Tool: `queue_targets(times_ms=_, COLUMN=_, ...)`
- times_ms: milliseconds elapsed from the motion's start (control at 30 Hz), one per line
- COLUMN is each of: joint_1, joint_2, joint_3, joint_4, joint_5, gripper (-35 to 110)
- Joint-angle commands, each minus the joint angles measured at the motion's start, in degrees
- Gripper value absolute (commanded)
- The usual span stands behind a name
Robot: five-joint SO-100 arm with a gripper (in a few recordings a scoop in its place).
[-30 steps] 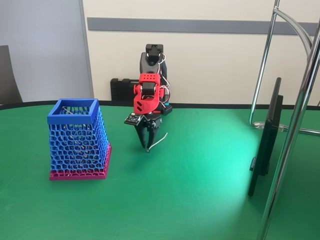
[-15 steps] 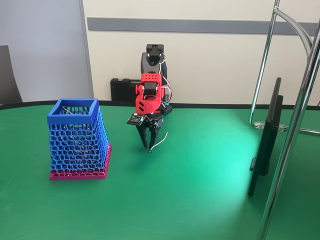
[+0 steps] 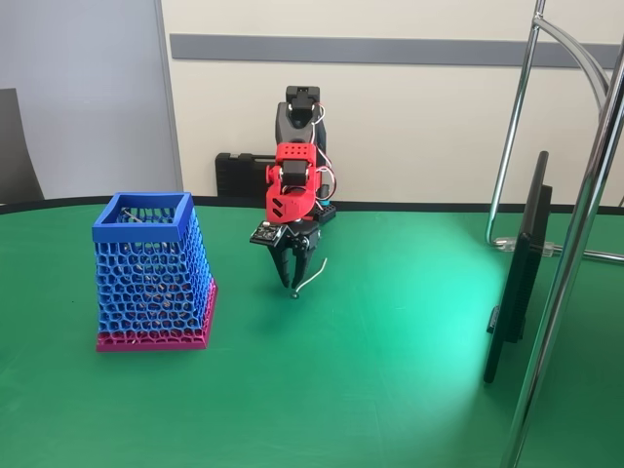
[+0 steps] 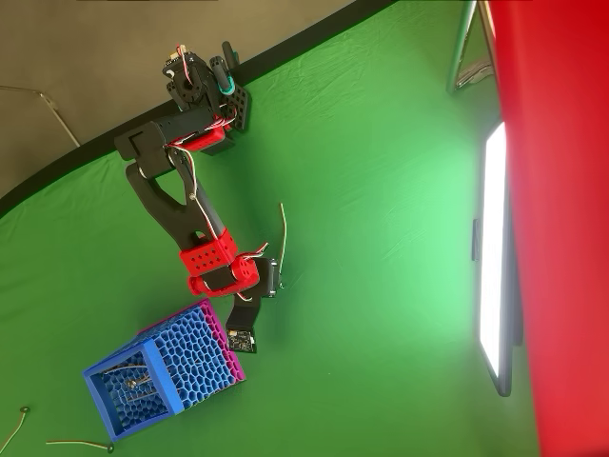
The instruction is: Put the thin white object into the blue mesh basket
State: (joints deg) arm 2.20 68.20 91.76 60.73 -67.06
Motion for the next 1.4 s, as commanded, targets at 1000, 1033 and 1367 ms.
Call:
queue_targets(times_ms=1000, joint_1=-2.5, joint_2=-0.4, joint_3=-6.9, joint_4=1.7, joint_5=1.8, gripper=10)
queue_targets(times_ms=1033, joint_1=-2.6, joint_2=-0.5, joint_3=-6.9, joint_4=1.7, joint_5=1.8, gripper=10)
queue_targets(times_ms=1367, joint_1=-2.8, joint_2=-1.8, joint_3=-6.8, joint_4=0.5, joint_5=2.1, gripper=10)
